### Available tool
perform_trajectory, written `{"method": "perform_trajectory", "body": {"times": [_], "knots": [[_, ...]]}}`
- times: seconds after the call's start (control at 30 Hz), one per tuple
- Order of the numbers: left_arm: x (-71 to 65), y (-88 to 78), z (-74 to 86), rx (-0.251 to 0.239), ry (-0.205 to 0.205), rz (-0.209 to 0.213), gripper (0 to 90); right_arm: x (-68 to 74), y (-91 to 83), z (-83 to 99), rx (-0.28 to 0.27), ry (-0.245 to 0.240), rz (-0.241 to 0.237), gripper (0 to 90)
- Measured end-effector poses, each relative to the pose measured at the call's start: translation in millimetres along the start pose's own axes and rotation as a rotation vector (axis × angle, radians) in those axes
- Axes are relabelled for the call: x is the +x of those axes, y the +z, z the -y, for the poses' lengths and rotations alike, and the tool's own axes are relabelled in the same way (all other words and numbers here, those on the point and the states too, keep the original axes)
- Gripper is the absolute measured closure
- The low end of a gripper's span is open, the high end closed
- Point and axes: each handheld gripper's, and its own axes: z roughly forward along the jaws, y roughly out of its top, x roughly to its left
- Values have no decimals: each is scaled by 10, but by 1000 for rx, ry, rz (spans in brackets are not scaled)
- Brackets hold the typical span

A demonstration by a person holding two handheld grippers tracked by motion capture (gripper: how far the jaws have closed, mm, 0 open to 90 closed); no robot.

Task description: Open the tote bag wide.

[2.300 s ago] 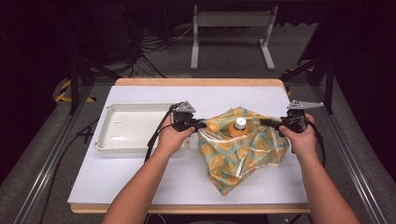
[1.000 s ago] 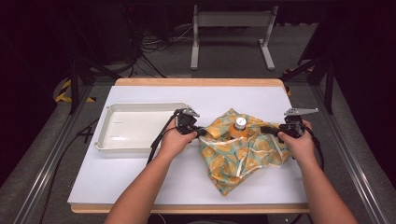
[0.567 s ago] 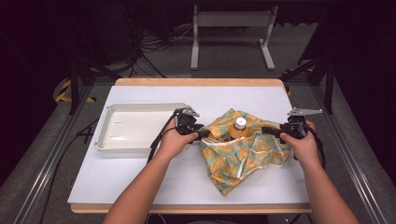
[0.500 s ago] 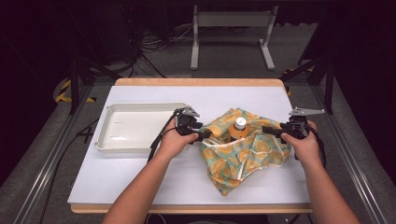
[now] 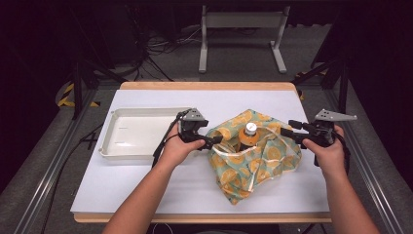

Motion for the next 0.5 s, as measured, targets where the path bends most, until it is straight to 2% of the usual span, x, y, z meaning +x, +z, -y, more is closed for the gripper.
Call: {"method": "perform_trajectory", "body": {"times": [0.03,0.1,0.23,0.3,0.5], "knots": [[0,0,0,0,0,0,133,0,0,0,0,0,0,399],[-20,-59,-23,-25,15,-7,132,26,-41,-20,-13,-13,9,394],[-69,-154,-59,-69,20,-6,115,91,-111,-49,-43,-29,2,390],[-104,-211,-75,-89,39,-4,115,130,-150,-69,-52,-41,0,390],[-310,-335,-97,-108,75,47,138,256,-215,-105,-62,-77,-22,390]]}}
